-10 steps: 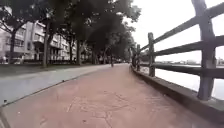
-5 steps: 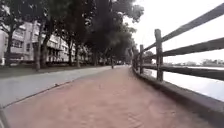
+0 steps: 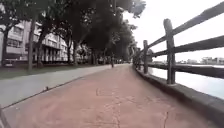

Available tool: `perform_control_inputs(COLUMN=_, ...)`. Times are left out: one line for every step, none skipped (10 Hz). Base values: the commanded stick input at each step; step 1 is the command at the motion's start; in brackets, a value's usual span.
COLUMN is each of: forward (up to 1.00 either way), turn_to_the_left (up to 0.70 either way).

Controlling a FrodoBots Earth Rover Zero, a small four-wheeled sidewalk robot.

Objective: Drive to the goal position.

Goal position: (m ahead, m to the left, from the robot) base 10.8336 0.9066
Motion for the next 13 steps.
perform_control_inputs(forward=1.00, turn_to_the_left=0.00)
perform_control_inputs(forward=1.00, turn_to_the_left=0.00)
perform_control_inputs(forward=1.00, turn_to_the_left=0.00)
perform_control_inputs(forward=1.00, turn_to_the_left=0.00)
perform_control_inputs(forward=1.00, turn_to_the_left=0.00)
perform_control_inputs(forward=1.00, turn_to_the_left=0.00)
perform_control_inputs(forward=1.00, turn_to_the_left=0.00)
perform_control_inputs(forward=1.00, turn_to_the_left=0.00)
perform_control_inputs(forward=1.00, turn_to_the_left=0.00)
perform_control_inputs(forward=1.00, turn_to_the_left=0.00)
perform_control_inputs(forward=1.00, turn_to_the_left=0.00)
perform_control_inputs(forward=1.00, turn_to_the_left=0.00)
perform_control_inputs(forward=1.00, turn_to_the_left=0.00)
